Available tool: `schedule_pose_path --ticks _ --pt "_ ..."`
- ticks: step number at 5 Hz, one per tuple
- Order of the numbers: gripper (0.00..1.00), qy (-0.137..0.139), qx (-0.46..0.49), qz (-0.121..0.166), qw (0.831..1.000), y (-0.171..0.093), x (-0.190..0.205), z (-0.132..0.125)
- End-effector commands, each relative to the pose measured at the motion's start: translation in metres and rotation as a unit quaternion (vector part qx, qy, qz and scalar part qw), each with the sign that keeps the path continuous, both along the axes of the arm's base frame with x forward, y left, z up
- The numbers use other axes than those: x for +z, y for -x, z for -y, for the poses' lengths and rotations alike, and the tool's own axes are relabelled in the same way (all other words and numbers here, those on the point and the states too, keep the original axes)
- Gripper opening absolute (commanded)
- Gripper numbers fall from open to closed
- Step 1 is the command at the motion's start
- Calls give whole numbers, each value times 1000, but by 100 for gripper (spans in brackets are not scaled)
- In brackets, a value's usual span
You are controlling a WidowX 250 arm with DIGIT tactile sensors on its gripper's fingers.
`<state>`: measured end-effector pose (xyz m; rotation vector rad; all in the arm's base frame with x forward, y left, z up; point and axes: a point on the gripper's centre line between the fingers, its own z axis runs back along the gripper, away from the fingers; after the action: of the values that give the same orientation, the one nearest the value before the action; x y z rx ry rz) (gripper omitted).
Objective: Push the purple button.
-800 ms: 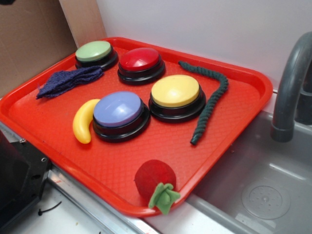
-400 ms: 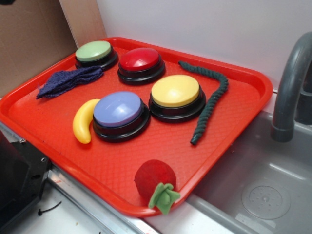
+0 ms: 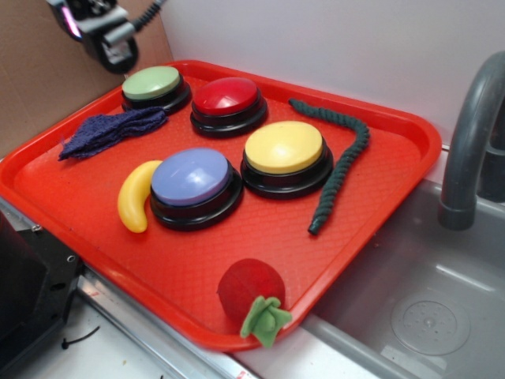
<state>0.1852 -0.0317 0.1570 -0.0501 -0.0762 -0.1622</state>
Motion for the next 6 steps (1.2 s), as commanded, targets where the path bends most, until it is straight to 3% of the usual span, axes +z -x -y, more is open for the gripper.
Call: schedule_pose_path --ticks 1,3,4,6 --pt "100 23 -26 -4 999 -31 -56 2" --pt "100 12 -44 -28 999 -29 -96 11" --pt "100 -32 -60 -48 997 -24 -106 12" --pt "100 -30 -29 -31 999 -21 -91 6"
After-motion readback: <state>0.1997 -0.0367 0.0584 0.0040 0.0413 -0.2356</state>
